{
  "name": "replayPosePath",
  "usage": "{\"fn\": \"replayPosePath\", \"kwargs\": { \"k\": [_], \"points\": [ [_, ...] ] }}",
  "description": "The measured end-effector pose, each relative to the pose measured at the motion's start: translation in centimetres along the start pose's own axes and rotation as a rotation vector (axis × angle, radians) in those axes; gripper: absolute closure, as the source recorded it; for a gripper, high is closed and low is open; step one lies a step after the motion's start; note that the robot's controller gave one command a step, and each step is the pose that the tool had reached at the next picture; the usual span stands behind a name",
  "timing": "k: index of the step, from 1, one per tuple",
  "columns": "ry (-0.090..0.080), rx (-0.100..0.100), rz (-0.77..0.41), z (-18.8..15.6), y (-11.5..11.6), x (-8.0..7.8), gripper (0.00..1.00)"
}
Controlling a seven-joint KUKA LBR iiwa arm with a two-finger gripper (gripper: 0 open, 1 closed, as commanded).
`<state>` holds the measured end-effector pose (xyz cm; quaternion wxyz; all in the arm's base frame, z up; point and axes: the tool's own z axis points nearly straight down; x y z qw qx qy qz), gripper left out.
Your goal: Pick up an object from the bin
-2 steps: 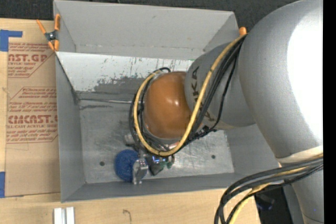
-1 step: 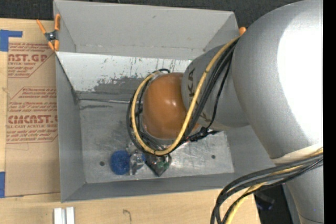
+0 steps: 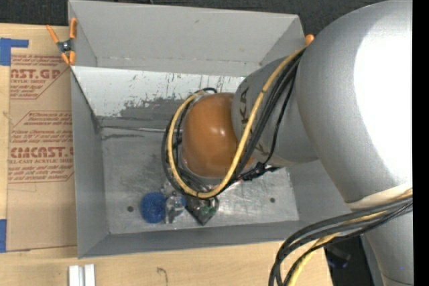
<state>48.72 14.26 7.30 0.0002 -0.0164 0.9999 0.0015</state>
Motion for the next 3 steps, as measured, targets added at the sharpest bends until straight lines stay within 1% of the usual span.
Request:
{"fn": "replayPosePath", "kwargs": {
  "k": [1, 2, 3],
  "points": [
    [0.005, 0.001, 0.000, -0.4, 0.0, 0.2, 1.00],
    [0.011, 0.004, 0.000, -2.4, -0.1, 0.4, 1.00],
    [0.007, 0.004, 0.000, -4.7, -0.1, 0.3, 1.00]
  ]
}}
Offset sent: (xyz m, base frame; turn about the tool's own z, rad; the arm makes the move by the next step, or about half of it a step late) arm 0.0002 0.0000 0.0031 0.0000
